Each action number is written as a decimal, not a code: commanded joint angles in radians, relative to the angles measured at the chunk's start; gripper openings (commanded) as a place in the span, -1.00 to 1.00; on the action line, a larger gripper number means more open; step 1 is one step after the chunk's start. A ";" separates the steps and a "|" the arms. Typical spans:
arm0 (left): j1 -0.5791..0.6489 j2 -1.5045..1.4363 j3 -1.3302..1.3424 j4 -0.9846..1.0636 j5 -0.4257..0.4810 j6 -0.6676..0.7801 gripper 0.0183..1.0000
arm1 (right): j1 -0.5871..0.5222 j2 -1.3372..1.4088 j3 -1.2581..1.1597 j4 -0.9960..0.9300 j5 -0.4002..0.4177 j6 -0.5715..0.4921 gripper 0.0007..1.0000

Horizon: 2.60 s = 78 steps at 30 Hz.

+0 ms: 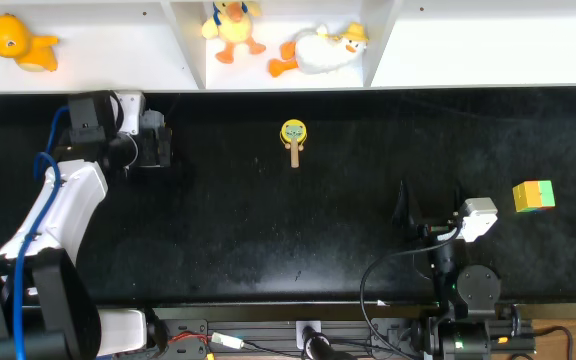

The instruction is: Store Toys

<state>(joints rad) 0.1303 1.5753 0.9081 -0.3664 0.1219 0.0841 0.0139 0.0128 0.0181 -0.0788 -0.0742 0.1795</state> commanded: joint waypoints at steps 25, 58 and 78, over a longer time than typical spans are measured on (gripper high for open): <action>-0.008 0.071 -0.011 0.013 0.000 0.005 0.18 | 0.005 -0.008 -0.013 0.006 -0.003 -0.003 0.99; -0.008 -0.058 0.162 0.101 -0.011 -0.014 -0.96 | 0.005 -0.008 -0.013 0.006 -0.003 -0.003 0.99; -0.009 0.144 0.292 0.231 -0.008 -0.067 -0.96 | 0.005 -0.008 -0.013 0.006 -0.003 -0.003 0.99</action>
<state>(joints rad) 0.1303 1.6955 1.1542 -0.1375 0.1146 0.0422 0.0139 0.0128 0.0181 -0.0788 -0.0742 0.1795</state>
